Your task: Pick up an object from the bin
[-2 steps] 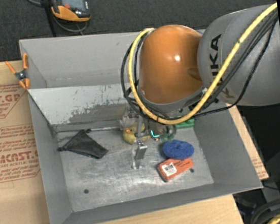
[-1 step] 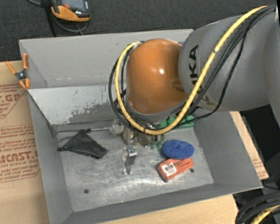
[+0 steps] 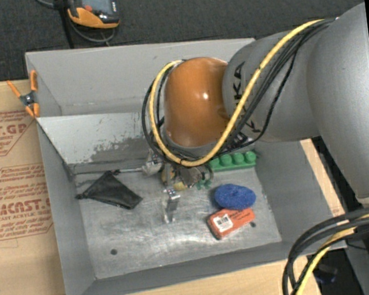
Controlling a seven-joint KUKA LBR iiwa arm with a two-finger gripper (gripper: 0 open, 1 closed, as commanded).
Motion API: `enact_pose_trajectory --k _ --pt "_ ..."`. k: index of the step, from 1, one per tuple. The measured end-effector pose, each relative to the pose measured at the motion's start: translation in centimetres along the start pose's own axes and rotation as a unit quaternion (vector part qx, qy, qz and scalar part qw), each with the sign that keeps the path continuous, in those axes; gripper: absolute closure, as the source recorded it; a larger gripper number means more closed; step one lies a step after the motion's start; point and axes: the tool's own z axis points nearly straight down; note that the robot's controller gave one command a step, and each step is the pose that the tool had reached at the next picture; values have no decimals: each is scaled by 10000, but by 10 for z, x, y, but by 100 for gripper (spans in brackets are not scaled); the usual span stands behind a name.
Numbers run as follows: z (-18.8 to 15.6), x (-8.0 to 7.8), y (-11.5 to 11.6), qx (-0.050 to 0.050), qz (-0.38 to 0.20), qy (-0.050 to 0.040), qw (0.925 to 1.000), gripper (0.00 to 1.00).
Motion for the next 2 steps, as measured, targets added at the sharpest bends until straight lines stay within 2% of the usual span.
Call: enact_pose_trajectory --k 1,2 --pt "27 -3 28 21 378 36 9993 0" --pt "55 -20 53 -26 160 18 9999 0"
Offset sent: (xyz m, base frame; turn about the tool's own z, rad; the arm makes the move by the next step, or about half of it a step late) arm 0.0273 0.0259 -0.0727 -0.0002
